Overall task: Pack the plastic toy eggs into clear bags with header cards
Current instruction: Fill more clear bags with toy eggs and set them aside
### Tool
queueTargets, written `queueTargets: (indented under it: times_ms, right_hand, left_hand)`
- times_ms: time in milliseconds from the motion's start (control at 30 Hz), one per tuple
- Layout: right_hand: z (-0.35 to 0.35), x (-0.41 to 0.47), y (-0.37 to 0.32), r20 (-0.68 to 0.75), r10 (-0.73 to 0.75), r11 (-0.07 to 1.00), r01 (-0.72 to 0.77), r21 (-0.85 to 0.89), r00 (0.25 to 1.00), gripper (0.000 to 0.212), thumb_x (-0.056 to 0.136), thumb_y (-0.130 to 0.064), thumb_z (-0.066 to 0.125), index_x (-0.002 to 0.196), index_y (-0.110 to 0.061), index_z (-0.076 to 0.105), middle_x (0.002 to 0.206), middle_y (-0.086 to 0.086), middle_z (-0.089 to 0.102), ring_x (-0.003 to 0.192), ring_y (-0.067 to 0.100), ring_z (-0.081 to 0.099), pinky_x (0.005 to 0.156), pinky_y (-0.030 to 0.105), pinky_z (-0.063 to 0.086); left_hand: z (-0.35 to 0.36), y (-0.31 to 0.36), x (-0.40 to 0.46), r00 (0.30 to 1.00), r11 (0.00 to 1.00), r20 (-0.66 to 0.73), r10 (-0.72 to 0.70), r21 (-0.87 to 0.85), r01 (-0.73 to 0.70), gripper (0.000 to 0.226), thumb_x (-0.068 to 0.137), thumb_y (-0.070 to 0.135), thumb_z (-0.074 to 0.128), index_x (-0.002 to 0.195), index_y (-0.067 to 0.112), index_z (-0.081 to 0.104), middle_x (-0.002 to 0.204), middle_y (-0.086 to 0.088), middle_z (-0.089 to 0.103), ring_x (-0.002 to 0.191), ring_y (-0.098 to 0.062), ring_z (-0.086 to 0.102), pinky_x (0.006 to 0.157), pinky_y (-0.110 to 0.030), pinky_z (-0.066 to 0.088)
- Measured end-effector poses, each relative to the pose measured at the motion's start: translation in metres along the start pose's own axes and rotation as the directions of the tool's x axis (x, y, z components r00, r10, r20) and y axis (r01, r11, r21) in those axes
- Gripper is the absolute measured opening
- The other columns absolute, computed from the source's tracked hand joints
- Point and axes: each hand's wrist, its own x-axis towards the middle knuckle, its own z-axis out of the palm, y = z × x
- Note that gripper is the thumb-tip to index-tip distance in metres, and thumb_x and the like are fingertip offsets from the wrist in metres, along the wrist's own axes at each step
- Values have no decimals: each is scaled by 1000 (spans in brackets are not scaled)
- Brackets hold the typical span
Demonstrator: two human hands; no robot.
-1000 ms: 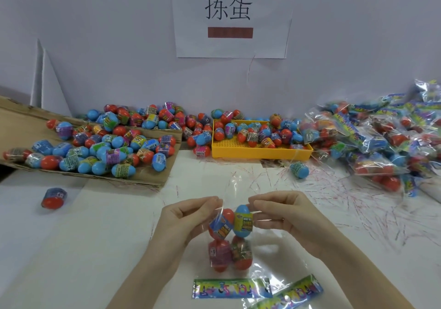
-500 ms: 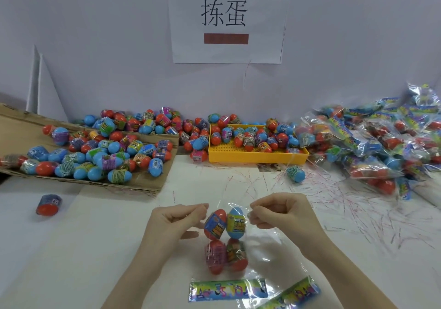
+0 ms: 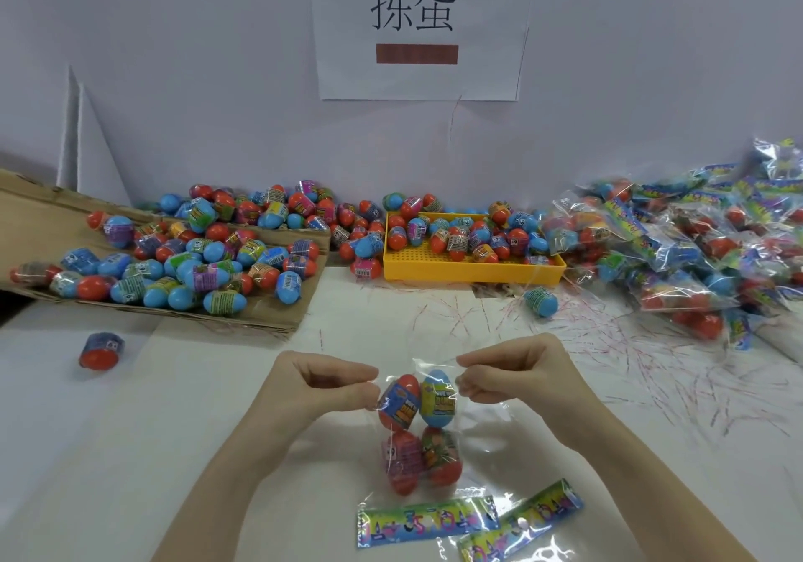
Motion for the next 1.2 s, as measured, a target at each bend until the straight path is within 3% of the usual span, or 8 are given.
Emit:
queueTargets:
  times_ms: [333,633,800,900,1000,1067,1133,1200]
  right_hand:
    - [-4,2,5,65,-131,991,131,12,989,39,77,16,58,67,-17,76,66,9,71,63,17,69,57,18,53]
    - [-4,2,12,104,-313,920,328,-213,944,43,69,23,59,63,-17,75,66,4,71,66,13,67,63,20,53]
    - [-1,2,18,109,-399,837,410,-363,910,35,68,25,58,67,-5,75,70,8,71,66,19,66,60,33,52]
    - [0,4,18,112,-416,823,426,-375,902,36,67,24,60,70,-10,73,72,11,71,67,14,66,61,27,54]
    - [-1,4,18,137,-359,834,383,-396,923,42,68,24,60,73,-16,73,74,7,72,69,10,65,63,22,52]
    - [-6,4,14,189,-238,865,296,-404,953,42,71,21,57,67,-17,75,78,-4,71,75,8,66,67,25,52]
    - [-10,3,7,134,-202,902,238,-360,970,43,76,12,56,68,-26,76,91,-10,70,86,7,65,74,25,52]
    - [-3,2,-4,39,-273,910,271,-314,961,20,79,-19,62,85,-36,72,101,-15,68,94,0,62,79,18,50]
  left_hand:
    - [-3,-1,-1,998,997,52,38,-62,-34,36,63,-9,73,75,26,78,61,-7,70,61,-14,69,58,-15,51]
    - [-3,-9,4,999,990,44,-13,-140,19,15,51,0,62,53,11,73,59,-8,70,59,-12,69,54,-16,52]
    - [-5,-14,6,998,994,54,17,-106,-12,15,43,9,67,56,8,74,61,-10,70,60,-13,67,55,-15,51]
    - [-6,-14,5,998,992,65,14,-127,-6,13,50,12,68,59,7,75,64,-11,71,62,-15,68,55,-15,51]
    - [-4,-13,5,999,999,39,28,16,-29,29,39,32,80,62,14,76,64,-7,71,61,-11,67,59,-13,50]
    - [-3,-12,5,1000,996,3,29,80,-29,25,38,24,85,60,17,75,61,-5,71,57,-8,65,56,-13,49]
    - [-3,-11,5,999,997,5,37,73,-38,21,39,17,84,58,16,75,58,-4,69,53,-8,64,55,-14,49]
    - [-3,-11,4,998,997,18,53,55,-54,27,34,19,85,58,16,74,57,-3,68,53,-7,63,55,-15,50]
